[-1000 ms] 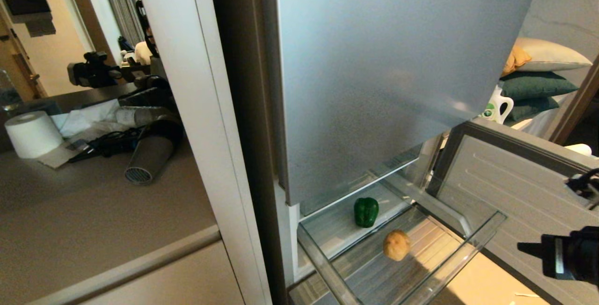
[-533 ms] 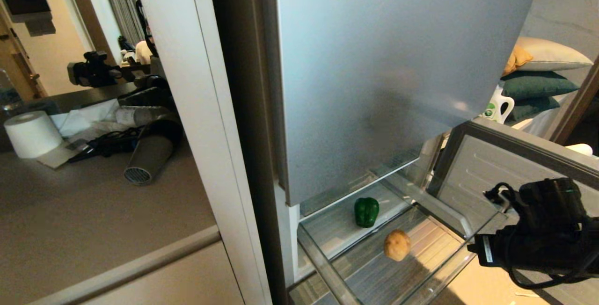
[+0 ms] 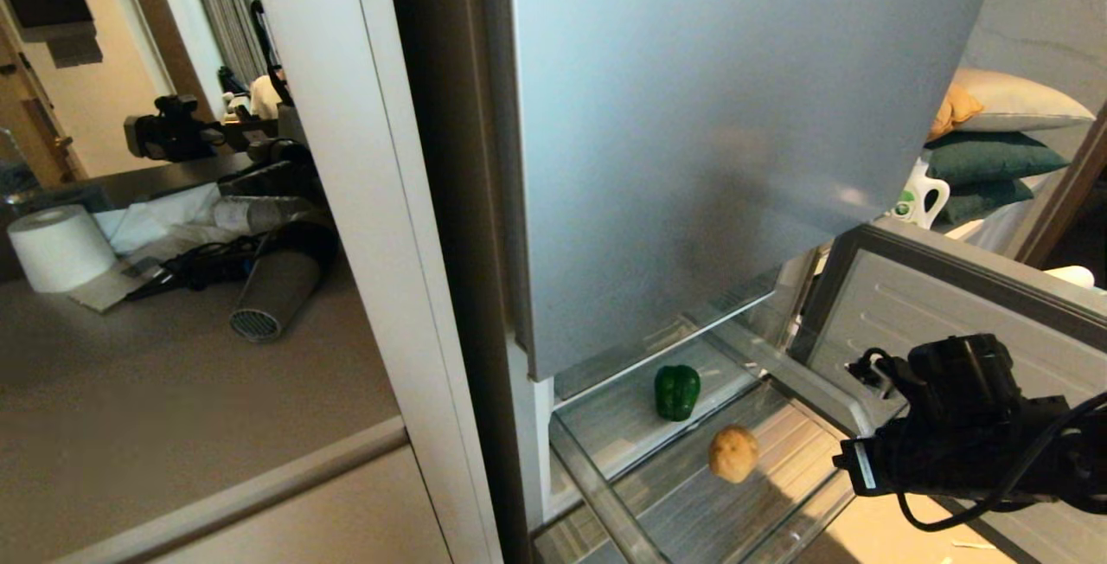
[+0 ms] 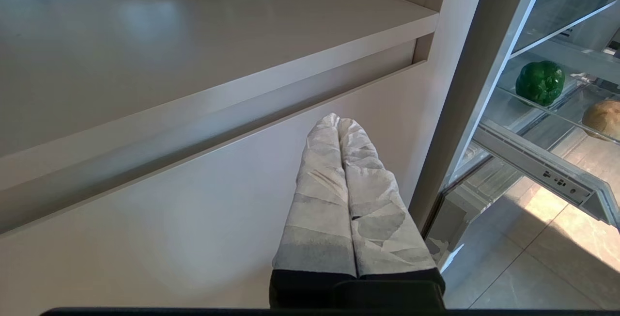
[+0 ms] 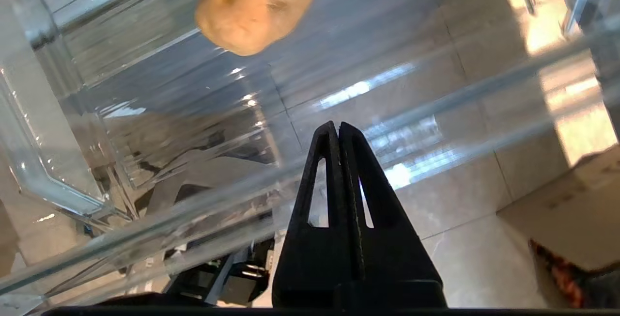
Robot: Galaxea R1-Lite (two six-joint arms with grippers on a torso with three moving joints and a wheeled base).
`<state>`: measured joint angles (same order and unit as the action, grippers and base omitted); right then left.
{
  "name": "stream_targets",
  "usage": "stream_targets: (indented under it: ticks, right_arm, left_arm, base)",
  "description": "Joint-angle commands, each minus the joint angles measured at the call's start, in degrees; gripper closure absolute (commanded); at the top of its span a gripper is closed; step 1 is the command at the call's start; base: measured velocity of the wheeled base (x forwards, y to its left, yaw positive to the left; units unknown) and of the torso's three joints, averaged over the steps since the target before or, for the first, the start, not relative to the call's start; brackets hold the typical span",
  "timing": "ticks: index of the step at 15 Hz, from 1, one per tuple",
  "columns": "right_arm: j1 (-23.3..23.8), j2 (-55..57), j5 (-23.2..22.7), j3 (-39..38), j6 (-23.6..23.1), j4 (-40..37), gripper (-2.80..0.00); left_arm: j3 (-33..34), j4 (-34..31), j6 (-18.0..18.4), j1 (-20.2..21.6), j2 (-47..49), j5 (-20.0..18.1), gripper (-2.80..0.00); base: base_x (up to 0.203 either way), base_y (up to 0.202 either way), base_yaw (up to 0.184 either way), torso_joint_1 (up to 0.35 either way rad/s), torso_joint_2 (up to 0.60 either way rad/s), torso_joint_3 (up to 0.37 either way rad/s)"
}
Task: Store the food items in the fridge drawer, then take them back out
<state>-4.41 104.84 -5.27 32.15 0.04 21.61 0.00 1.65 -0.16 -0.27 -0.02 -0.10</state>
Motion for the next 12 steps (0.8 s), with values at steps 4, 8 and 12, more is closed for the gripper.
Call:
stream_targets:
  ticks: [4,8,12]
  right_arm:
    - [-1.7,4.9,-2.0,4.3,-1.8,0.1,-2.80]
    - [-1.7,8.2,-3.3,8.2,-2.7,0.1,-2.80]
    - [-1.7,10.6,-3.3,11.4,-4.7,0.0,-2.80]
  left_arm:
    - [0.6,0.0,0.0,0.0,0.0,0.0,0.00]
    - [0.6,0.0,0.0,0.0,0.0,0.0,0.00]
    - [0.6,0.0,0.0,0.0,0.0,0.0,0.00]
  base:
    - [0.000,0.000,0.000,0.000,0.00,0.000]
    - [0.000,0.000,0.000,0.000,0.00,0.000]
    - [0.000,0.000,0.000,0.000,0.00,0.000]
